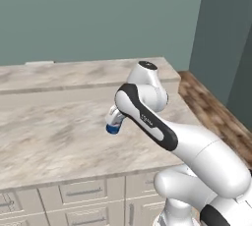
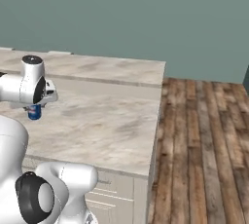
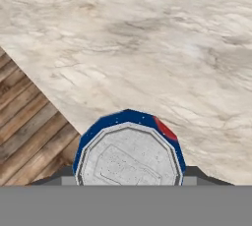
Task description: Four empty soda cans are scattered around the kitchen. Gather all the cans and cluster them next to the stove for recycling.
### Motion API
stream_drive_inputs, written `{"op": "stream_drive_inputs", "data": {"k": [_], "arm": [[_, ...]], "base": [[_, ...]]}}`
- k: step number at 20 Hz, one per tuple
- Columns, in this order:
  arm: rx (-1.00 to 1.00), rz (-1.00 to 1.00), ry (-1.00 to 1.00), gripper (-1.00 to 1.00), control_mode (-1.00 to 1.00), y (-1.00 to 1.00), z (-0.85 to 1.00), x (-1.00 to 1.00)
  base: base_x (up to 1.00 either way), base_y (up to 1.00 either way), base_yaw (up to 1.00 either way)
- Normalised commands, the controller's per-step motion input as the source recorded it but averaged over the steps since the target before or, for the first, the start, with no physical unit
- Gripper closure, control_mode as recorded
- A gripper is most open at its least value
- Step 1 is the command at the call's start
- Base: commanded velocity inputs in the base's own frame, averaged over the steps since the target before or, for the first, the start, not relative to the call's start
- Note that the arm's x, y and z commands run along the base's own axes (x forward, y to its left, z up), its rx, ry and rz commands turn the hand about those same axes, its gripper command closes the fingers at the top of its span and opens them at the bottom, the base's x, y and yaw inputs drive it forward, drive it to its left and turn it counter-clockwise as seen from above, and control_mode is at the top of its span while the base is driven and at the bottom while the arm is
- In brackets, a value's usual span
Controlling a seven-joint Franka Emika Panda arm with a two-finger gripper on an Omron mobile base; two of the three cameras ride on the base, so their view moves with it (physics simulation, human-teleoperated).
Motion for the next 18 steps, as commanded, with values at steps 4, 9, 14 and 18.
{"op": "stream_drive_inputs", "data": {"k": [4, 9, 14, 18], "arm": [[0.00, 0.00, 0.00, 1.00, 1.00, 0.00, 0.00, 0.00], [0.00, 0.00, 0.00, 1.00, 1.00, 0.00, 0.00, 0.00], [0.00, 0.00, 0.00, 1.00, 1.00, 0.00, 0.00, 0.00], [0.00, 0.00, 0.00, 1.00, 1.00, 0.00, 0.00, 0.00]], "base": [[-0.07, 0.62, -0.18], [-0.09, 0.64, -0.16], [-0.17, 0.67, -0.08], [-0.29, 0.68, -0.01]]}}
